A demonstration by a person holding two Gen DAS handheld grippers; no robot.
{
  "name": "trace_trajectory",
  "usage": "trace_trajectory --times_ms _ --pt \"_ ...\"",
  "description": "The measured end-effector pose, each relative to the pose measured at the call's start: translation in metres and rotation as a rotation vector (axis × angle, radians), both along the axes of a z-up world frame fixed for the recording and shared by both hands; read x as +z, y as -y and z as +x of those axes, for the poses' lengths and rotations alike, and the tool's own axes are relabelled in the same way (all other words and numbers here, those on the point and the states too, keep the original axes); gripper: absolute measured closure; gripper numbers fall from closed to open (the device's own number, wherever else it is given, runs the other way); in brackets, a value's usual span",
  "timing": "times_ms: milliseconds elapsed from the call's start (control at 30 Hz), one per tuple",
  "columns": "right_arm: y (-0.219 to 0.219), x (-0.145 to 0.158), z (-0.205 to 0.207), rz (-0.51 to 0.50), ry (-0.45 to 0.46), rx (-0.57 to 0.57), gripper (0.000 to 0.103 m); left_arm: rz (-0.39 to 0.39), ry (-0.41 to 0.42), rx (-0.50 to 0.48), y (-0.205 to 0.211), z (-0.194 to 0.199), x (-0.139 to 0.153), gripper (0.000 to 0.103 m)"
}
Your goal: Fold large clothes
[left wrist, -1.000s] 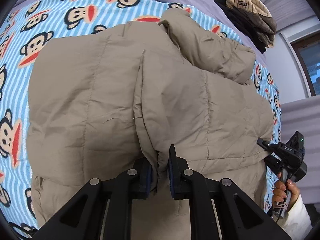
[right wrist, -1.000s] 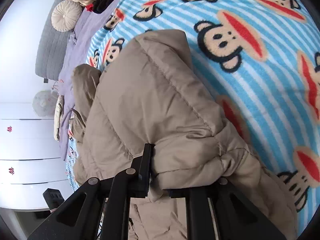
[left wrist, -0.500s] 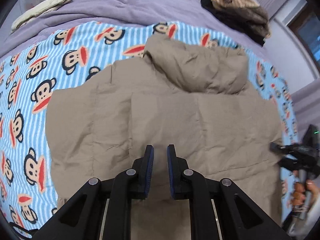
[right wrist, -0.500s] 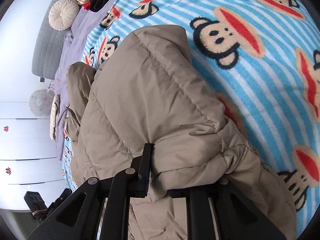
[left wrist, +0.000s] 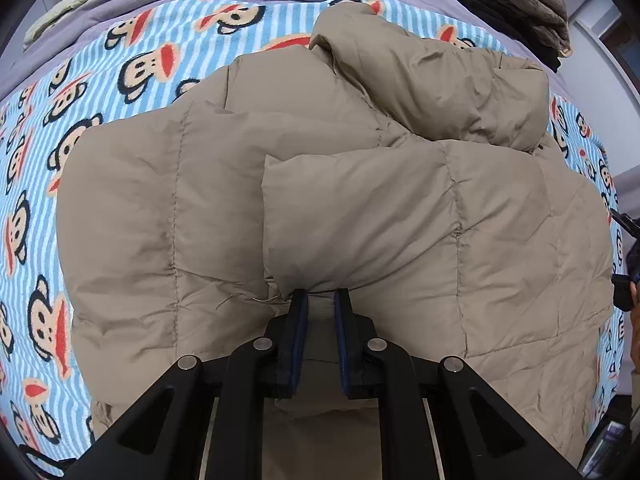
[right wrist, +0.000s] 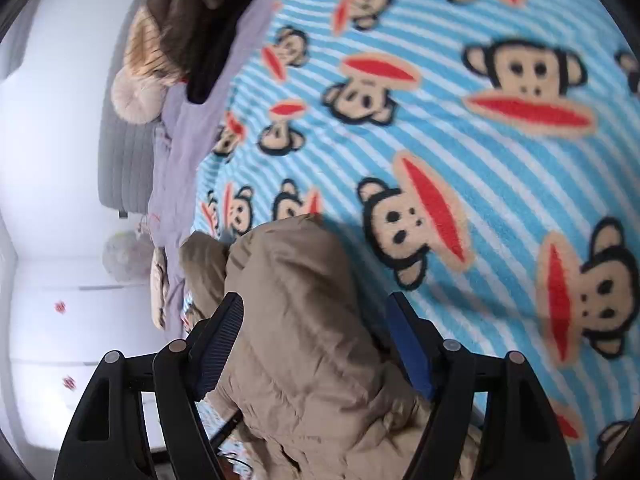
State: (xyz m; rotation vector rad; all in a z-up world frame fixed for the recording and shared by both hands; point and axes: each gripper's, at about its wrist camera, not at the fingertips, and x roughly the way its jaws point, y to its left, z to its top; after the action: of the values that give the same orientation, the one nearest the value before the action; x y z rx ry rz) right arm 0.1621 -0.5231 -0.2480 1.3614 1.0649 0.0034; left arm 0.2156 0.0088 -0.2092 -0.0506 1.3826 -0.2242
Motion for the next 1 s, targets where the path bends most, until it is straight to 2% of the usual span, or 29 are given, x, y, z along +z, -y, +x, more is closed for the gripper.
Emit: trace_trajectory --times_ms 67,100,133,200,233,267,367,400,533,700,767,833,900,967,1000 --pt "-0.005 -0.031 0.012 0.182 0.002 -0.032 0.030 -0.001 -0.005 -0.001 0.001 0.000 -0.002 0.088" --pt "-0.011 -0.037 0.019 0.265 0.033 -0.033 0.050 0.006 -0.008 -0.001 0.001 0.000 -0.003 0.088" --pt "-0.015 -0.037 0.027 0.282 0.061 -0.013 0.059 0.013 -0.009 -0.001 0.002 0.000 -0.004 0.088" --pt "-0.021 -0.015 0.045 0.172 0.136 0.069 0.079 0.029 -0.011 0.005 0.005 0.000 -0.005 0.088" --pt "-0.023 -0.006 0.052 0.121 0.160 0.111 0.084 0.031 -0.011 0.008 0.006 0.001 -0.004 0.088" --pt "-0.025 0.003 0.059 0.030 0.156 0.161 0.085 0.033 -0.009 0.009 0.008 0.001 -0.005 0.088" --pt "-0.033 0.010 0.083 -0.318 0.041 0.334 0.087 0.026 -0.005 0.010 0.017 0.002 -0.009 0.088" --pt "-0.035 0.005 0.087 -0.364 0.016 0.357 0.087 0.029 -0.004 0.012 0.020 0.002 -0.010 0.088" --pt "-0.035 0.005 0.093 -0.425 -0.016 0.323 0.087 0.033 0.002 0.017 0.023 0.000 -0.011 0.088" --pt "-0.042 0.052 0.067 -0.556 0.010 0.321 0.086 0.013 0.000 0.029 0.019 -0.001 -0.011 0.088" --pt "-0.049 0.071 0.044 -0.552 0.045 0.343 0.086 0.015 0.004 0.026 0.017 -0.002 -0.011 0.088" --pt "-0.063 0.082 0.022 -0.503 0.084 0.382 0.087 0.018 0.007 0.025 0.016 -0.003 -0.011 0.088" --pt "-0.079 0.074 0.007 -0.495 0.075 0.441 0.086 0.019 0.010 0.023 0.016 -0.005 -0.011 0.088" --pt "-0.090 0.051 0.000 -0.567 0.017 0.494 0.087 0.017 0.016 0.018 0.016 -0.006 -0.011 0.088" --pt "-0.092 0.038 -0.002 -0.608 -0.012 0.507 0.092 0.017 0.021 0.014 0.017 -0.006 -0.012 0.088"
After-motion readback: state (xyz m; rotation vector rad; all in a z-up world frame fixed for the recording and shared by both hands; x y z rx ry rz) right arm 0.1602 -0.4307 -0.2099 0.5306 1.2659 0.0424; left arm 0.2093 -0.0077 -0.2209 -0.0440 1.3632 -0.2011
